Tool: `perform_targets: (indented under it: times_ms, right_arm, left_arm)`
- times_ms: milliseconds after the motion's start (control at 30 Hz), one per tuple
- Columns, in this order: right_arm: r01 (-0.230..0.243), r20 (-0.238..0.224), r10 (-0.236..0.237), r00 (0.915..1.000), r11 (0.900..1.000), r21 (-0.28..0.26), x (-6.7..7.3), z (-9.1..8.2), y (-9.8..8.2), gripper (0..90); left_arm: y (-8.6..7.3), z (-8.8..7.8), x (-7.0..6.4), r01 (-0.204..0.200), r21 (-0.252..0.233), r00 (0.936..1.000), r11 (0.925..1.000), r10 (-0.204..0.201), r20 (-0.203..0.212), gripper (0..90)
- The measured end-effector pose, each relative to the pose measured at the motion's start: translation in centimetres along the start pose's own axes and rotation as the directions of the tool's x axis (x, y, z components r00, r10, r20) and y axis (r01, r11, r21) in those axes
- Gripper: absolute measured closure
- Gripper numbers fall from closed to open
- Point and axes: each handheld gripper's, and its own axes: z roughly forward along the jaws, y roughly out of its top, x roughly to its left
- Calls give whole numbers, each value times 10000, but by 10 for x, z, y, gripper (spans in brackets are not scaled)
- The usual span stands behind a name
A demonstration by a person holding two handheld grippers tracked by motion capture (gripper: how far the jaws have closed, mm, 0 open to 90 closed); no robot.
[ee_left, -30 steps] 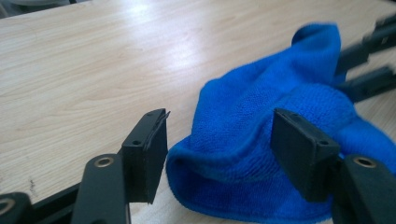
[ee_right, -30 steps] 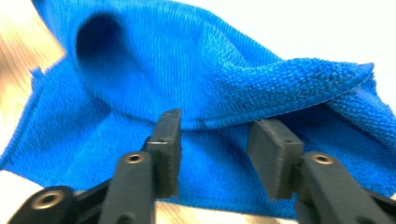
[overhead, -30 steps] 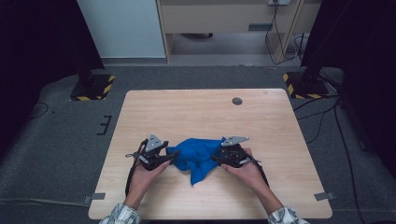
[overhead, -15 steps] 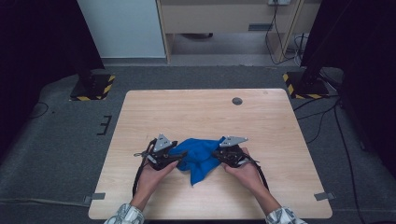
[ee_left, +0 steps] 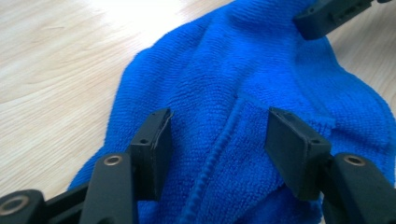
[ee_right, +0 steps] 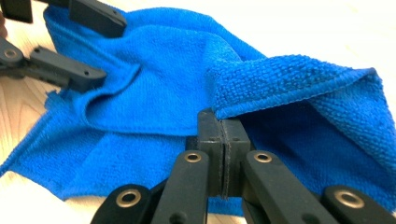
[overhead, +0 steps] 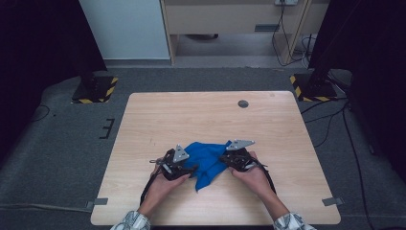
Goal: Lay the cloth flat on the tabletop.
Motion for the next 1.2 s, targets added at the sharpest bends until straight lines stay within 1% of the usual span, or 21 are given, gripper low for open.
perform_targets:
  times_ms: [67, 100, 133, 167, 233, 300, 367, 433, 467, 500, 567, 600, 633, 667, 733, 800, 900, 1033, 1133, 1200]
  right_arm:
    - [-39, 13, 39, 10000, 10000, 46, 0, 0, -1, 896]
    - [-32, -15, 32, 10000, 10000, 58, 0, 0, -1, 896]
    - [-28, -26, 28, 10000, 10000, 46, 0, 0, 0, 896]
    - [-25, -19, 25, 10000, 10000, 14, 1, 0, 0, 896]
    - [-16, -55, 16, 10000, 10000, 7, 1, 0, 1, 895]
    - [-16, -84, 17, 10000, 10000, 33, 2, 0, 1, 895]
    - [-27, -88, 27, 10000, 10000, 31, 1, 0, 0, 895]
    - [-36, -96, 37, 9999, 10000, 28, 1, 0, 0, 895]
    - [-42, -96, 42, 9999, 10000, 18, 1, 0, 1, 895]
    - [-37, -120, 37, 9999, 10000, 38, 2, 0, 1, 895]
    - [-31, -117, 31, 9999, 10000, 13, 2, 0, 1, 895]
    - [-44, -139, 44, 9999, 10000, 7, 2, 0, 1, 895]
    - [-76, -157, 76, 9998, 10000, -6, 2, -1, 1, 895]
    - [-99, -182, 99, 9998, 10000, -11, 2, -1, 1, 895]
    - [-93, -186, 93, 9998, 10000, -19, 2, -1, 1, 895]
    - [-111, -195, 111, 9997, 9999, 2, 2, -1, 1, 895]
    - [-146, -172, 146, 9997, 9999, 5, 1, -1, 1, 895]
    - [-138, -139, 139, 9998, 9999, 43, -1, -2, 0, 895]
    - [-170, -72, 171, 9998, 9998, 71, -3, -2, -1, 896]
    - [-210, -10, 210, 9998, 9997, 88, -4, -3, -2, 896]
  left_arm:
    - [1, -5, 0, 89, -235, 9999, 9997, -91, -66, 401]
    - [1, -5, 0, 89, -235, 9999, 9997, -91, -66, 399]
    - [3, -7, 0, 101, -418, 9999, 9991, -106, -123, 398]
    - [6, -13, -2, 110, -822, 9998, 9966, -125, -178, 399]
    - [10, -19, -3, 116, -1223, 9997, 9924, -141, -195, 407]
    - [12, -21, -6, 218, -1505, 9997, 9884, -225, -33, 430]
    - [13, -17, -9, 203, -1307, 9996, 9912, -175, 223, 448]
    - [12, -9, -13, -139, -819, 9998, 9965, 151, 144, 466]
    - [11, -4, -15, -285, -588, 9996, 9979, 288, 28, 476]
    - [11, -1, -15, -340, -414, 9994, 9986, 340, -6, 490]
    - [9, 5, -14, -269, -225, 9996, 9994, 268, -13, 524]
    - [9, 5, -14, -269, -225, 9996, 9994, 268, -13, 535]
    - [7, 10, -12, -228, -24, 9997, 9997, 228, -35, 545]
    - [5, 11, -12, -190, 46, 9998, 9998, 190, -6, 545]
    - [4, 12, -11, -158, 57, 9999, 9999, 158, 44, 543]
    - [1, 16, -10, -91, 143, 9995, 9999, 87, 287, 533]
    - [-1, 16, -11, -159, 60, 9995, 9999, 158, 284, 524]
    - [-2, 14, -12, -240, 150, 9994, 9996, 236, 267, 535]
    - [-3, 12, -10, -248, 229, 9992, 9994, 241, 320, 567]
    - [-3, 9, -8, -254, 261, 9993, 9993, 246, 290, 622]
